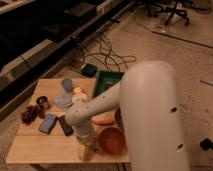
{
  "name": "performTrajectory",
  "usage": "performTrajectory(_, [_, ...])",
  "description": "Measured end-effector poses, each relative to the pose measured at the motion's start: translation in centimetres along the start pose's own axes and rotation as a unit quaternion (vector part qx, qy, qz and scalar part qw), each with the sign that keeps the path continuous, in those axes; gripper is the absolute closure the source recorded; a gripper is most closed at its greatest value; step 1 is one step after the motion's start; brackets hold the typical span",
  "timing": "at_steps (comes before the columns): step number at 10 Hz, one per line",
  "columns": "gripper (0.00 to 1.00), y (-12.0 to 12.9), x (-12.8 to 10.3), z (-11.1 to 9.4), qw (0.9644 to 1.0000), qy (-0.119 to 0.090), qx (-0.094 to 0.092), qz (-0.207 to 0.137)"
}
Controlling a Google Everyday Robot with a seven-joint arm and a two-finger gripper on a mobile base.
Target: Place fork in purple bowl
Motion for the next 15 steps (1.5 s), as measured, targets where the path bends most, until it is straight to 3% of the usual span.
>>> performTrajectory(2, [0.28, 0.2, -0.2, 0.6, 0.9999, 0.016, 0.001, -0.006])
performTrajectory(9, [0.97, -0.1, -0.1, 0.0, 0.9999, 0.016, 0.002, -0.005])
performTrajectory(11, [1.00, 0.0, -0.3, 1.0, 0.9991, 0.043, 0.001, 0.002])
performTrajectory(15, [1.00, 0.1, -0.2, 0.5, 0.9991, 0.042, 0.000, 0.001])
